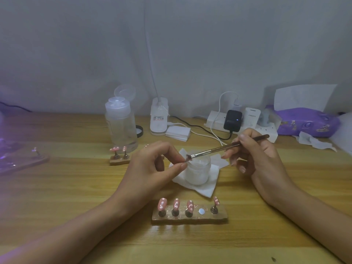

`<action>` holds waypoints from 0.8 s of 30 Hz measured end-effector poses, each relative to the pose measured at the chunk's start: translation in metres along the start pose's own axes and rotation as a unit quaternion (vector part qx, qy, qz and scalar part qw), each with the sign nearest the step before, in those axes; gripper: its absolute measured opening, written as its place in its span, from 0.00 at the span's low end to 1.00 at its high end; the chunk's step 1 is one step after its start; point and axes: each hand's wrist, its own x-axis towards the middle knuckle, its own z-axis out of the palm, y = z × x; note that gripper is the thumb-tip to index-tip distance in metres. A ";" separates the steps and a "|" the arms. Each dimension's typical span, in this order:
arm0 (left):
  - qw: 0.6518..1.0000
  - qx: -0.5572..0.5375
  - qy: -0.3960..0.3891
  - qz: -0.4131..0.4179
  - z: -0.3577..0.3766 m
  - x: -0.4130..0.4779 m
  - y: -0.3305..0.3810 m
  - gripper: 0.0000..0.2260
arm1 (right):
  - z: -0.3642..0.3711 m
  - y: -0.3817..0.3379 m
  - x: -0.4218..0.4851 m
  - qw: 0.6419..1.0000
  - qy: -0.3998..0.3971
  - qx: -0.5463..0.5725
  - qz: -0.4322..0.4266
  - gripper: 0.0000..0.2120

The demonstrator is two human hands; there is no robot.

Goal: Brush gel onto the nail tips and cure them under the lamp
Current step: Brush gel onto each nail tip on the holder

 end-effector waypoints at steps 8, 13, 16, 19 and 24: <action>0.999 0.026 0.009 0.026 0.001 0.002 0.001 0.05 | 0.002 -0.001 0.000 1.000 0.002 -0.003 0.001 0.10; 0.999 0.015 0.016 0.032 0.001 0.003 0.000 0.05 | 0.000 0.000 0.002 0.999 0.030 0.023 0.004 0.10; 0.999 0.010 0.018 0.039 0.001 0.004 -0.001 0.06 | 0.001 0.000 0.001 1.000 -0.003 0.017 -0.002 0.10; 0.999 0.011 0.017 0.039 0.001 0.004 -0.002 0.07 | -0.001 0.002 0.002 1.000 0.020 0.004 0.008 0.09; 0.999 0.009 0.019 0.041 0.002 0.005 -0.001 0.08 | 0.000 0.001 0.002 1.000 -0.002 0.010 0.001 0.09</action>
